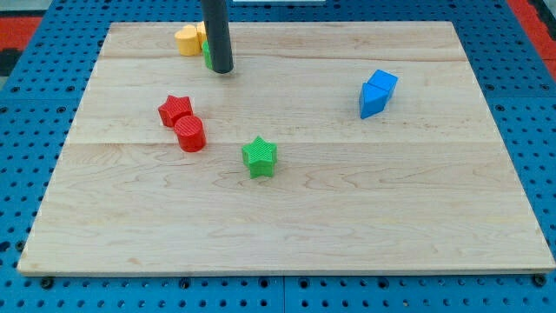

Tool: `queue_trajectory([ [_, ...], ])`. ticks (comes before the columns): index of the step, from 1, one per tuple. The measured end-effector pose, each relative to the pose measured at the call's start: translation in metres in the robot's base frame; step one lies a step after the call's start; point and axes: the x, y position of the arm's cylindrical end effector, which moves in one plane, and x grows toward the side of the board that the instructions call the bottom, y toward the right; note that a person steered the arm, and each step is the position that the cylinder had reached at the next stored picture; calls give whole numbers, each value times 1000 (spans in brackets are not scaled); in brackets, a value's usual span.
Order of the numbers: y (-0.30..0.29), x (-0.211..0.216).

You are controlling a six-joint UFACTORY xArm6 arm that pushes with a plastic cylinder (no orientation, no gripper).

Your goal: Push the green star into the green circle

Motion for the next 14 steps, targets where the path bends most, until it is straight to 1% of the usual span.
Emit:
queue_trajectory([
  [1, 65, 42],
  [2, 131, 107],
  [3, 143, 176],
  [4, 129, 221],
  [5, 105, 232],
  [8, 99, 240],
  [9, 87, 240],
  [12, 79, 204],
  [14, 83, 204],
])
